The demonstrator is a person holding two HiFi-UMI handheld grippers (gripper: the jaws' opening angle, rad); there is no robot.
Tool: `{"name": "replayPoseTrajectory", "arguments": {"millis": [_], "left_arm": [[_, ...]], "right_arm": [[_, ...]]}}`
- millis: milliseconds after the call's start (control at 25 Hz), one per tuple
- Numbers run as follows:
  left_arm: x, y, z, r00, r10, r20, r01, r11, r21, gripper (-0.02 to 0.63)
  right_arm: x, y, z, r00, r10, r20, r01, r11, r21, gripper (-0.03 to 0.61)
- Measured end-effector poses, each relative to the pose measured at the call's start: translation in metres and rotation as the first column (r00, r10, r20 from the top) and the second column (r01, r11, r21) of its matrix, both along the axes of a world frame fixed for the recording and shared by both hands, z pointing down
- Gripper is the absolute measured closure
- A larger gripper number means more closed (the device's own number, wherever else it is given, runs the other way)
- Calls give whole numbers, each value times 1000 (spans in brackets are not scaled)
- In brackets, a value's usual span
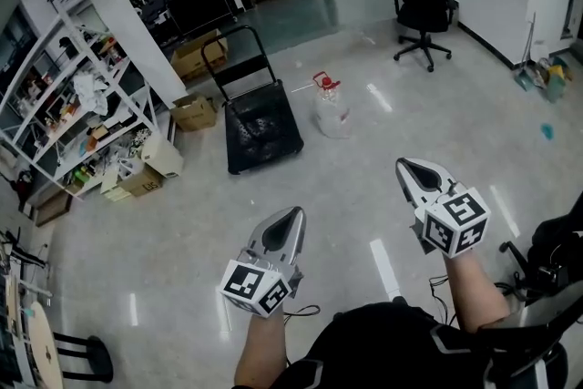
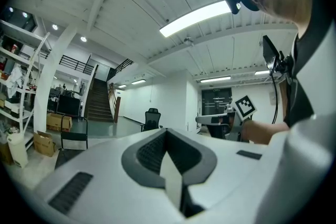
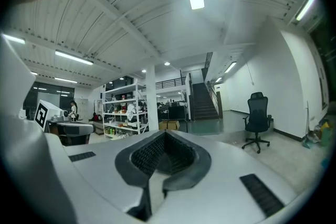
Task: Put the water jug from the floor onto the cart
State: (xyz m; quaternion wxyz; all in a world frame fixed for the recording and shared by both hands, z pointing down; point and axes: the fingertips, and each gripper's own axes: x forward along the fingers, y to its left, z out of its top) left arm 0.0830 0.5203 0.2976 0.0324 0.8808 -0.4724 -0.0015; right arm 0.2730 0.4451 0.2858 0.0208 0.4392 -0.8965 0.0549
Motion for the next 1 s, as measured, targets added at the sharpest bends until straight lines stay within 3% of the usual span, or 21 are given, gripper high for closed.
{"name": "replayPoseTrajectory", "arguments": {"millis": [600,800,1000], "left_arm": [[-70,-21,23,996,74,-47,-75,996,-37,614],[-72,-62,28,996,81,-48,-84,995,-52,615],[-68,-135,20,998,40,-41,-42,998,-49,614]], "right_arm": [[-73,-11,20,999,39,-38,-40,999,-31,578],[-78,-51,24,999,32,-40,-34,999,-36,577],[-71,-127,24,1000,12,8,-11,999,-35,577]]}}
